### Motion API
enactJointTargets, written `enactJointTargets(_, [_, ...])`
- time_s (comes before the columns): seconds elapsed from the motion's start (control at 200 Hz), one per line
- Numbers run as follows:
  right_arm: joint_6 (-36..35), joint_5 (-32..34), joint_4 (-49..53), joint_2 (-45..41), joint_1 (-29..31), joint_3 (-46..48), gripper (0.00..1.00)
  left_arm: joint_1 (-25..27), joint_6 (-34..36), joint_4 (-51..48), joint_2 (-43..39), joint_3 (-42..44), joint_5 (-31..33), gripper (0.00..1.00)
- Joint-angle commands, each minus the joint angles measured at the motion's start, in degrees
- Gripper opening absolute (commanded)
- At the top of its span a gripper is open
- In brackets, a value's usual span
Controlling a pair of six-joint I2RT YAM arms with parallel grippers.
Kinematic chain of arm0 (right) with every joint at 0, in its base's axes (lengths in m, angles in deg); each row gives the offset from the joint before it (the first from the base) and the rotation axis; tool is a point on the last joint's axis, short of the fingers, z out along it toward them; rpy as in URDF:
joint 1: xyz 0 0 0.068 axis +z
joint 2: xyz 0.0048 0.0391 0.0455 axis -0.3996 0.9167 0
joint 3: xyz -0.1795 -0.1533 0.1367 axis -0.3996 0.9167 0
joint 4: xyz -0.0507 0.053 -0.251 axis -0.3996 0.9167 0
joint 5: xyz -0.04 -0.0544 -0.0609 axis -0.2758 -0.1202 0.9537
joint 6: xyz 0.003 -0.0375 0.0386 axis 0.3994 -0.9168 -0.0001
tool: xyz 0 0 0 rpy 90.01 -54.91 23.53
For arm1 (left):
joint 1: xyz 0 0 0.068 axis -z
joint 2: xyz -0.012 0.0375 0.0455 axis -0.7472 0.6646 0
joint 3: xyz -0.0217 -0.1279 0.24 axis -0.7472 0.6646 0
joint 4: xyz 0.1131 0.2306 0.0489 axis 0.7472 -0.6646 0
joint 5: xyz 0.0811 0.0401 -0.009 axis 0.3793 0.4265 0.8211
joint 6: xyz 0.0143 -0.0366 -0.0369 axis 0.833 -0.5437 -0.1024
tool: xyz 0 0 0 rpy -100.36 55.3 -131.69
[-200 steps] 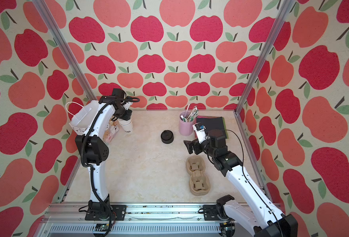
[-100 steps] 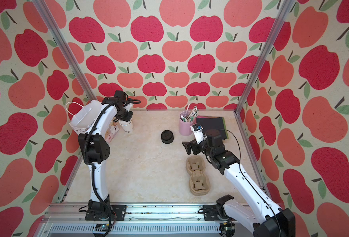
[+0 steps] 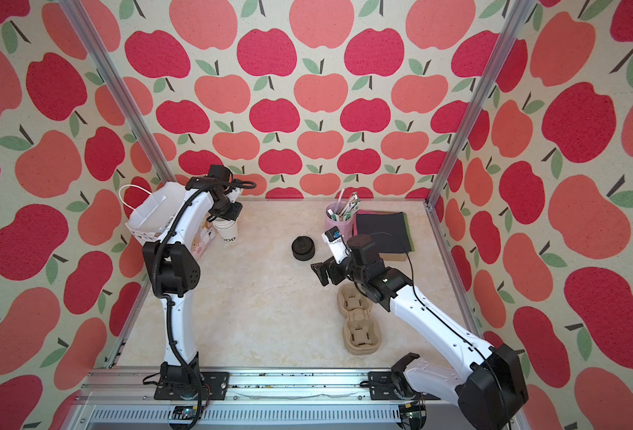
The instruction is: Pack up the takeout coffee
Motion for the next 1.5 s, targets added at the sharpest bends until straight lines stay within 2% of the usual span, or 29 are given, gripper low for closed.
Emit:
enactJointTargets(0.0, [2.6, 0.8, -3.5, 2.5, 2.0, -3.4, 0.99, 0.1, -0.2, -2.0, -4.1, 0.0, -1.7, 0.05])
enactJointTargets(0.23, [3.4, 0.6, -4.5, 7.1, 4.5, -6.0, 0.99, 0.0, -0.4, -2.9, -4.7, 2.0, -3.5, 0.05])
enactJointTargets(0.5, [4.2, 1.8, -4.0, 6.5, 4.5, -4.5, 0.99, 0.0, -1.5, -3.3, -4.5, 3.3, -8.1, 0.07])
enactJointTargets(1.041, [3.3, 2.5, -3.8, 7.3, 4.5, -3.8, 0.99, 0.7, -1.6, -4.3, -2.9, 2.9, -7.6, 0.17])
enactJointTargets(1.246, [3.1, 2.6, -3.8, 7.4, 4.5, -3.5, 0.99, 1.5, -1.7, -4.6, -3.0, 2.4, -6.1, 0.11])
enactJointTargets(1.386, [4.2, 2.1, -4.4, 8.3, 4.6, -3.6, 0.99, 2.7, -1.3, -4.7, -4.0, 2.1, -4.6, 0.0])
enactJointTargets(1.496, [7.1, 2.0, -6.9, 9.8, 4.8, -3.9, 0.99, 3.5, -1.3, -4.8, -4.7, 1.8, -3.5, 0.0])
